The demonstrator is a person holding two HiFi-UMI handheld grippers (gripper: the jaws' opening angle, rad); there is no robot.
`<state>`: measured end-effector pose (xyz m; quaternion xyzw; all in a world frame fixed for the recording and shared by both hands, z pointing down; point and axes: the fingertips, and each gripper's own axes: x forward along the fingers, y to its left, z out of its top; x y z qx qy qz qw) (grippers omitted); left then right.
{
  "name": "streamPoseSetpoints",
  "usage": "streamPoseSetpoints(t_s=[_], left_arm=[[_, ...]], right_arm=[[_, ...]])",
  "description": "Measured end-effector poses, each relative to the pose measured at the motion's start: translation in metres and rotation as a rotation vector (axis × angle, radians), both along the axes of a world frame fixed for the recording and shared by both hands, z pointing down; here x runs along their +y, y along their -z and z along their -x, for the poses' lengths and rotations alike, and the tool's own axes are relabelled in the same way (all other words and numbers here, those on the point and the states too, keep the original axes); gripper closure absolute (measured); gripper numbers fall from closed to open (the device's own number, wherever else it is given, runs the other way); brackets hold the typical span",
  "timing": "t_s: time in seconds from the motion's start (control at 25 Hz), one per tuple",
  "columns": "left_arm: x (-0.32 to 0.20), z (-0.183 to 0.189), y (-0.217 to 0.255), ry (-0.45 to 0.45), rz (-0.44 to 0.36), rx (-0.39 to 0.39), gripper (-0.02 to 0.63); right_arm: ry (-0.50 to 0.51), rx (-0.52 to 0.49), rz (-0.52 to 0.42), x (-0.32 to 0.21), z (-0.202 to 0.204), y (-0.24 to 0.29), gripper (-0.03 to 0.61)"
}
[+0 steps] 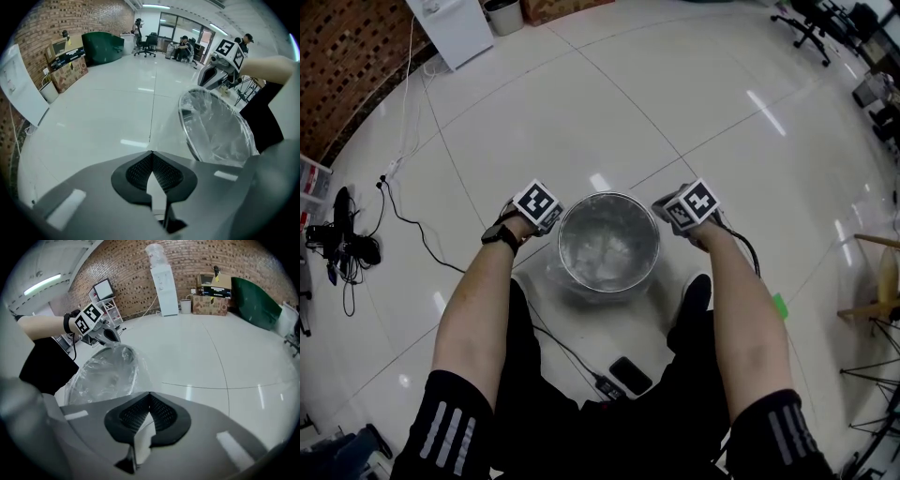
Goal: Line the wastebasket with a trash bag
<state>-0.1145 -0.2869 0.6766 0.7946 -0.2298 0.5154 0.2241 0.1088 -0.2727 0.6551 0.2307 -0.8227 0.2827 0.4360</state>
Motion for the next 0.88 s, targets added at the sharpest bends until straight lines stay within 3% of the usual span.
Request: streamPoseSetpoints(t_s=[0.12, 0.44, 0.72, 0.88], left_arm=[[0.008, 0.002, -0.013, 0.011, 0.045, -0.016, 0.620], [0.001, -0.015, -0.025, 0.058, 0.046, 0.089, 0.620], [0.007, -0.008, -0.042, 0.042, 0.087, 0.056, 0.620], [0.010, -0.011, -0.043, 0.066, 0.113, 0.090, 0.620]], right_arm=[[0.009, 0.012, 0.030, 0.005, -0.003, -0.012, 0.571], [-0.022, -0.041, 0.076, 0.003, 0.005, -0.026, 0.572], [-0.015, -0.019, 0.113, 0.007, 0.003, -0.041, 0.572], [-0.017, -0.035, 0.154, 0.013, 0.001, -0.045, 0.572]])
